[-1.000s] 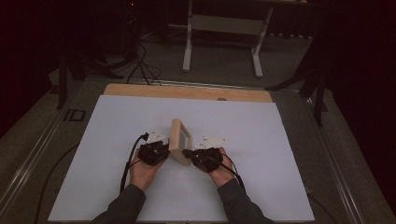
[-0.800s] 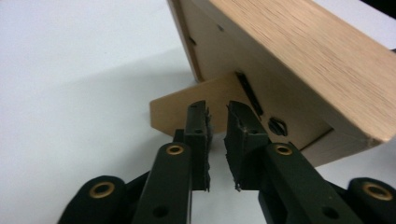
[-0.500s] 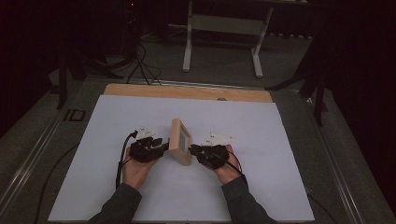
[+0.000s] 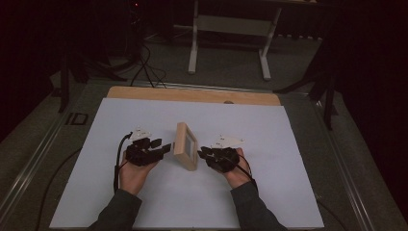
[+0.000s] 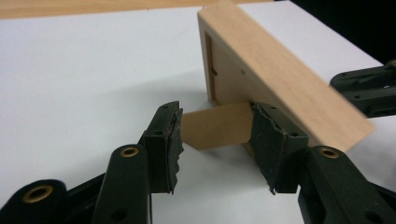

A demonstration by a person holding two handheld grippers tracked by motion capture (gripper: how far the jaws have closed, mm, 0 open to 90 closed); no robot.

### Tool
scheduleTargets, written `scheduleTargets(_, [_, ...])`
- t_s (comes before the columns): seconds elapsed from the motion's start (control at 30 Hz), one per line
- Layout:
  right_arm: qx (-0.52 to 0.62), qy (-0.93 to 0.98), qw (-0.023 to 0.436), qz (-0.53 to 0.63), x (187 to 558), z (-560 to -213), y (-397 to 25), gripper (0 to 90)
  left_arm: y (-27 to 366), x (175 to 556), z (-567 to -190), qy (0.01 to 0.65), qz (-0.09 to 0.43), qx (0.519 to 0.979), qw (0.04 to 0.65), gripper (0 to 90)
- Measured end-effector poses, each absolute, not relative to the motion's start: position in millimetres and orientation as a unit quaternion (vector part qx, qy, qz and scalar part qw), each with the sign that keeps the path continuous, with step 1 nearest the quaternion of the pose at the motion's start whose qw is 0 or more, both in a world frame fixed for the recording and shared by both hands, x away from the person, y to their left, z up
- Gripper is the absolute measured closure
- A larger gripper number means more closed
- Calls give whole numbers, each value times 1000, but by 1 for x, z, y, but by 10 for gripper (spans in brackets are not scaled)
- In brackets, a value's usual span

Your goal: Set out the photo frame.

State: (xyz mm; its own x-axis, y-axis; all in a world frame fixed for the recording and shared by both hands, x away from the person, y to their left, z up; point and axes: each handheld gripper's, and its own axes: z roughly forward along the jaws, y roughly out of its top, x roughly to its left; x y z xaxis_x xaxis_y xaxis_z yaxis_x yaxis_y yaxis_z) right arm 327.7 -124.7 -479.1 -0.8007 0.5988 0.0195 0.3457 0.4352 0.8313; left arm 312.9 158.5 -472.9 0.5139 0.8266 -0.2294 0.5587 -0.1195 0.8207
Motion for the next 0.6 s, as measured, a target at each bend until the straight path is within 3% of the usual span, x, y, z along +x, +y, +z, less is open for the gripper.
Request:
scheduleTargets(0.33, [293, 830, 144, 452, 330, -477, -131, 739, 156, 306, -456, 461, 139, 733, 480, 502])
scheduleTargets(0.6, [300, 827, 148, 452, 332, -477, -133, 686, 150, 300, -447, 452, 143, 731, 490, 419])
